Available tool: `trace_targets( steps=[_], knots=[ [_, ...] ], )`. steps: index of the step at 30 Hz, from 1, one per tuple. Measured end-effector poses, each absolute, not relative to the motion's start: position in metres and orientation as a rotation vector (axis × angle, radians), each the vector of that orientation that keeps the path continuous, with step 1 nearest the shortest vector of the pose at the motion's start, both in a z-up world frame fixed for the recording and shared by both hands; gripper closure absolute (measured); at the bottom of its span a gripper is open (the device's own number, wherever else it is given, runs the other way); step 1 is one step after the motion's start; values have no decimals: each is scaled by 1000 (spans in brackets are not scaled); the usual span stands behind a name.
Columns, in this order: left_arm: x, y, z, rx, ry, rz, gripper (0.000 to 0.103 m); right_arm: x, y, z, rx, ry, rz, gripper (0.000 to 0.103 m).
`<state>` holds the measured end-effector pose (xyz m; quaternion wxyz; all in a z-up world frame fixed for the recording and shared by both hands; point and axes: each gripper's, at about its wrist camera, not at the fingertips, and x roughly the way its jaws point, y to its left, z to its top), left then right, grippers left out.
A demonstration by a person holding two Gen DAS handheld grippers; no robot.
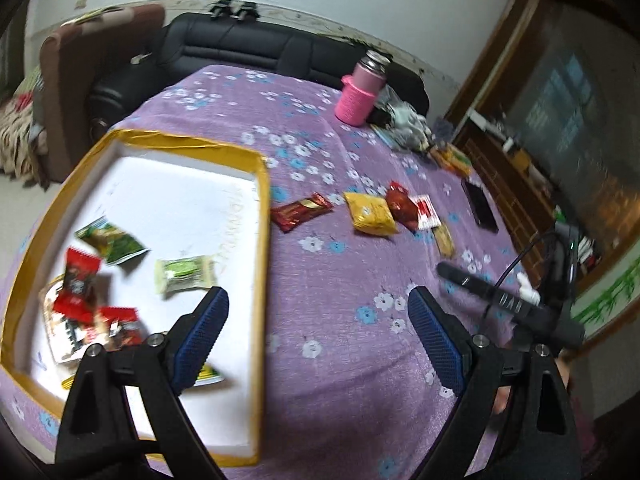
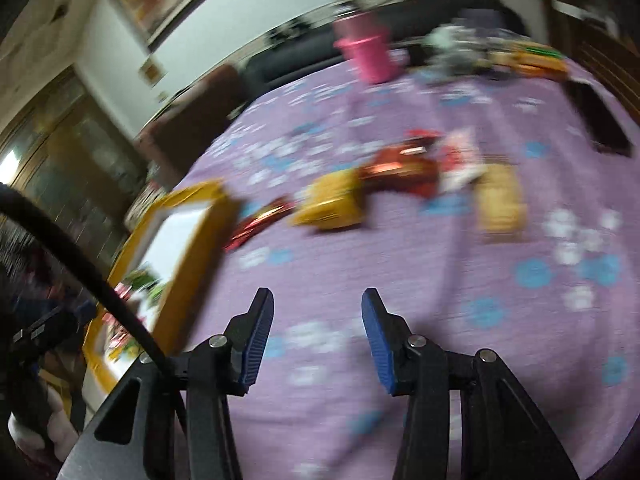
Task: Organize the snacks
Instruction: 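Grasp the cream biscuit pack with the right tool while the left tool grasps the yellow cracker pack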
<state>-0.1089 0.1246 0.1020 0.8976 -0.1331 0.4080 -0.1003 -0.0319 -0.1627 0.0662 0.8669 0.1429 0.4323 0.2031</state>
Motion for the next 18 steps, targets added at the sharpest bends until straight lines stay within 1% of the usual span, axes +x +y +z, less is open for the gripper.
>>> trace_targets(
  steps=[4,8,12,18],
  knots=[
    [-95,100,94,-244,875,-237,12,-17,-218,63,342,880,286,57],
    [-84,80,86,-222,901,-263,13,2,-246,61,314,858,158,57],
    [-72,72,86,-216,895,-240,13,25,-249,57,293,884,122,57],
    [-45,67,89,-217,889,-214,13,60,-222,40,191,939,91,57]
  ],
)
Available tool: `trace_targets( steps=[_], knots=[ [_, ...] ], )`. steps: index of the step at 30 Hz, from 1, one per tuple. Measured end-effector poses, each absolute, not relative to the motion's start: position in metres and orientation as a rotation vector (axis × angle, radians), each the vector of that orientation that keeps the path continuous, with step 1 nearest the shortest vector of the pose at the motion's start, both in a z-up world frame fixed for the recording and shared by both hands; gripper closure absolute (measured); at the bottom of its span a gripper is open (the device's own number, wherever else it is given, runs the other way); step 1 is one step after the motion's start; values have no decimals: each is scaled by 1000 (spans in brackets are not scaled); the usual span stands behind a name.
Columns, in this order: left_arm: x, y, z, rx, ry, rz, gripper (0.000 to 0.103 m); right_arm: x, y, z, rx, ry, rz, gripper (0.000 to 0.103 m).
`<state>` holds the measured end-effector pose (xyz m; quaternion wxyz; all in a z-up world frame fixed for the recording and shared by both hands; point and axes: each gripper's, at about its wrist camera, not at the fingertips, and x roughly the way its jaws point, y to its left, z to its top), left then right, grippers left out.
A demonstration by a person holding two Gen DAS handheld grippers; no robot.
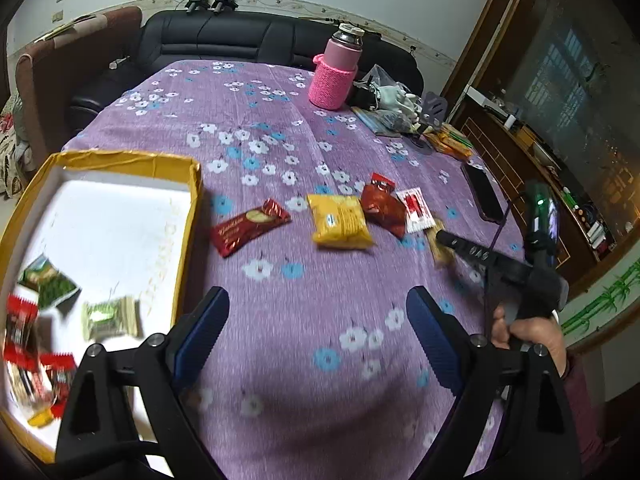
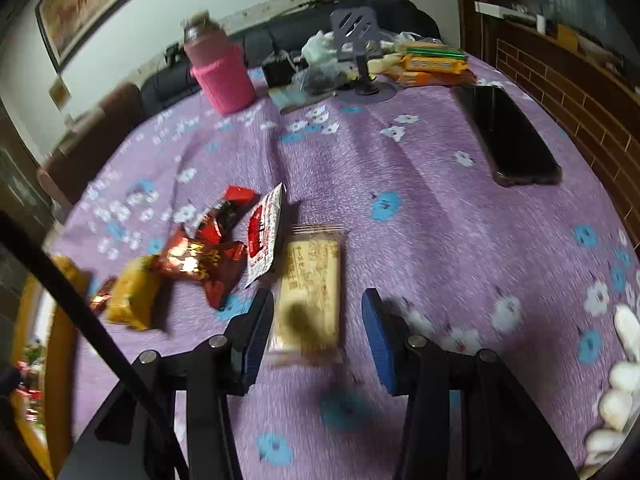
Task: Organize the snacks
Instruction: 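Grasp the cream biscuit pack with the right tool while the left tool grasps the yellow cracker pack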
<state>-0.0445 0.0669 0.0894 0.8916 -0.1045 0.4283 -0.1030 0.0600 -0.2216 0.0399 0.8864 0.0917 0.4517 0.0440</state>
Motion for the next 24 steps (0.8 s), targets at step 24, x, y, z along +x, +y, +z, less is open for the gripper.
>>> trace_targets(
  steps=[24],
  knots=[
    [83,-6,16,58,1064,-213,45,70,-233,34,168,897,141,64]
  ],
)
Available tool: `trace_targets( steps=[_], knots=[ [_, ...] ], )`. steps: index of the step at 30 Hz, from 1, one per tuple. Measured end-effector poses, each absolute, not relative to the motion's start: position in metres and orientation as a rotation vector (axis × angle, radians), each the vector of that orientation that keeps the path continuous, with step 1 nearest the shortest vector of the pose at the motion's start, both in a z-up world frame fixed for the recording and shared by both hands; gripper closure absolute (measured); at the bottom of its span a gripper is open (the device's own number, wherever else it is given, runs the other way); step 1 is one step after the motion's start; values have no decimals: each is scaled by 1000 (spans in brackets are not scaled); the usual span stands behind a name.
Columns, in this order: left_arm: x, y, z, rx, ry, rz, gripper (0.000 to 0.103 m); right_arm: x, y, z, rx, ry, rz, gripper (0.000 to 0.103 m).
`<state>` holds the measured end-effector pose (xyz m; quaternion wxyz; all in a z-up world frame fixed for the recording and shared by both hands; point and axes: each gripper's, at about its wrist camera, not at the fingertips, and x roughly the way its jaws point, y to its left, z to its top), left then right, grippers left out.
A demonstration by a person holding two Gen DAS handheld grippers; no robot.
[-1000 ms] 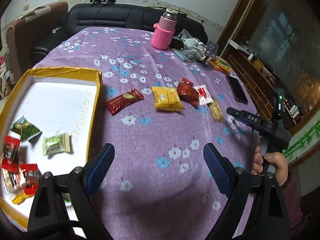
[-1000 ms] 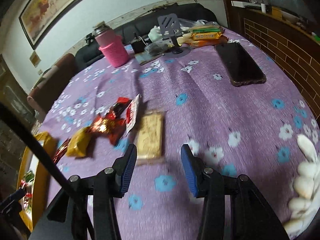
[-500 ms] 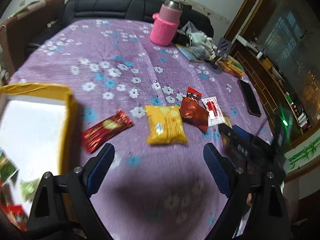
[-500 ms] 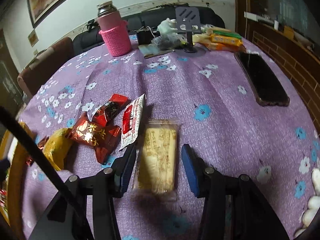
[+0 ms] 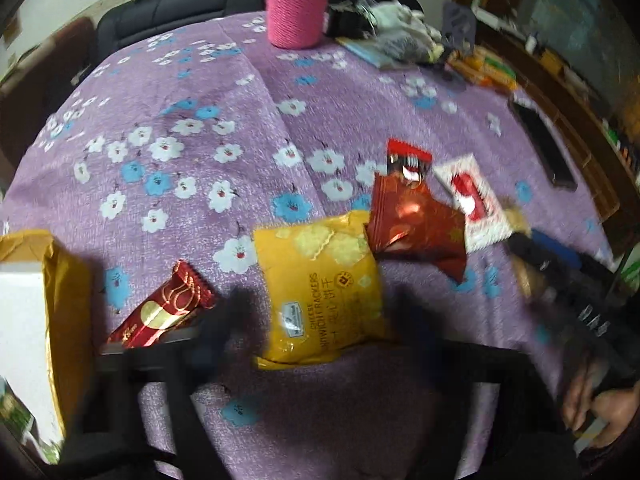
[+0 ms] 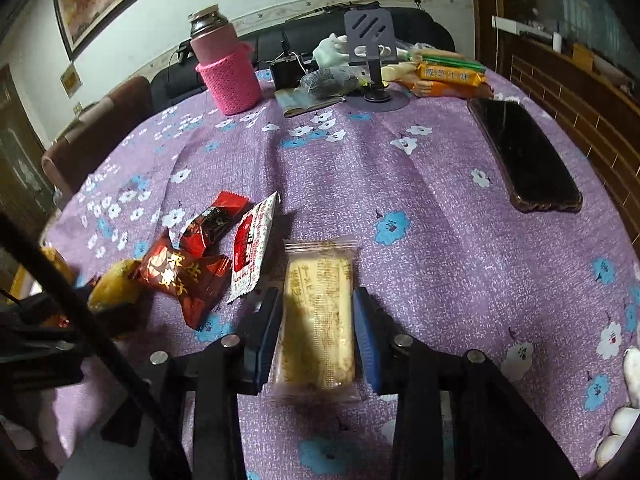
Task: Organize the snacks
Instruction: 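Grasp the cream biscuit pack with the right tool while the left tool grasps the yellow cracker pack, then carry both packs over the tray and open both tools to drop them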
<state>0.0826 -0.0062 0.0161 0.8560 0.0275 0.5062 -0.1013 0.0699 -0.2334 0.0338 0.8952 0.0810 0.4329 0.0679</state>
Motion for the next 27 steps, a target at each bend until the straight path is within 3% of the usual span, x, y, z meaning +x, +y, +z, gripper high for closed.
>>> trace_targets(
  steps=[2,6,10,11,13,27],
  knots=[
    [79,-8,16,93,1060,-204,53,69,-234,34,168,898,141,62],
    [73,-4,21,91,1054,-200,54,68,-224,33,114,889,141,54],
    [65,3,25,61,1041,-201,54,67,-211,32,3,881,114,53],
    [63,4,26,54,1038,-201,54,67,-209,32,-17,883,106,54],
    [59,6,29,35,1026,-204,54,67,-209,32,-38,882,83,70],
    [-14,50,70,-144,900,-194,54,45,-229,56,156,742,130,70]
  ],
)
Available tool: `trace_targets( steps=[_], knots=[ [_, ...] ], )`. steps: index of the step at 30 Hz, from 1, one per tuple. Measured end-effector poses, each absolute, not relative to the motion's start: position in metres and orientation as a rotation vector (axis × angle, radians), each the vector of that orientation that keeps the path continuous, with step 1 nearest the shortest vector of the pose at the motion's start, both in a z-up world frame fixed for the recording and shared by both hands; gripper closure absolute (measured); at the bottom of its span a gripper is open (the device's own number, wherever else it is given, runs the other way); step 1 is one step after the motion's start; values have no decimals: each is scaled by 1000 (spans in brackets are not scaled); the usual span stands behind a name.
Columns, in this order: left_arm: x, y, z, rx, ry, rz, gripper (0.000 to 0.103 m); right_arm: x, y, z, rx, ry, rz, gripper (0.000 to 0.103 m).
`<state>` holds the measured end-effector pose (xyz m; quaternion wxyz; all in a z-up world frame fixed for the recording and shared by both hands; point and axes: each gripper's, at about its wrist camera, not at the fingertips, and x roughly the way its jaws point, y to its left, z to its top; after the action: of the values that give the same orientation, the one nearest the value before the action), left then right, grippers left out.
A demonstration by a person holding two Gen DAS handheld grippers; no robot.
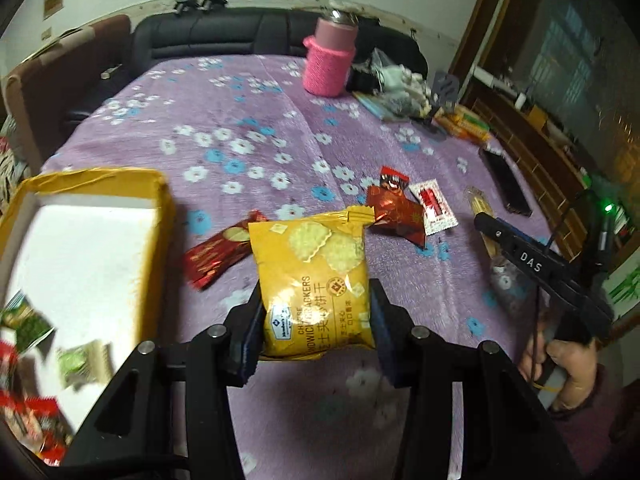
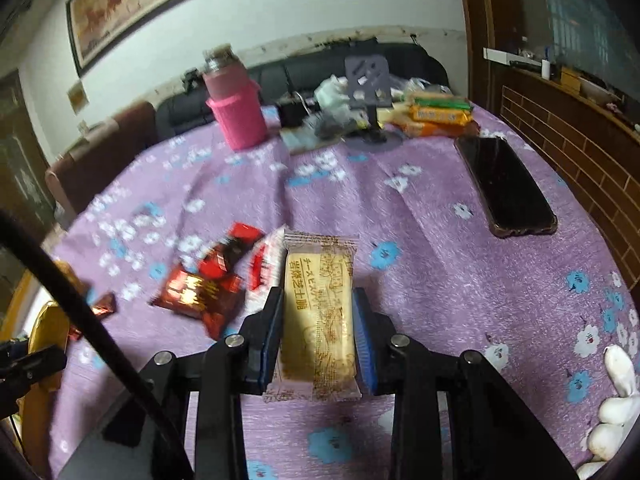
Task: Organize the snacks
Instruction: 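Carry both packs over the tray and open both tools to drop them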
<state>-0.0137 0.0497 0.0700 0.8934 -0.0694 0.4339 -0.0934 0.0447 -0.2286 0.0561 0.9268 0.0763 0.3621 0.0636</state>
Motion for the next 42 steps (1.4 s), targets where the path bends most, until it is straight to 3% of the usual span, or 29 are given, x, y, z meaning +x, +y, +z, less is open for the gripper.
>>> trace_targets(
  steps=[12,26,42],
  knots=[
    [-85,166,96,-313,773,3,54,15,-191,79,164,681,234,70],
    [-112,253,67,-434,773,145,54,-14,-65,122,117,730,528,71],
    [-91,267,43,-453,857,72,54,1,100,60,-68,981,727,71]
  ],
)
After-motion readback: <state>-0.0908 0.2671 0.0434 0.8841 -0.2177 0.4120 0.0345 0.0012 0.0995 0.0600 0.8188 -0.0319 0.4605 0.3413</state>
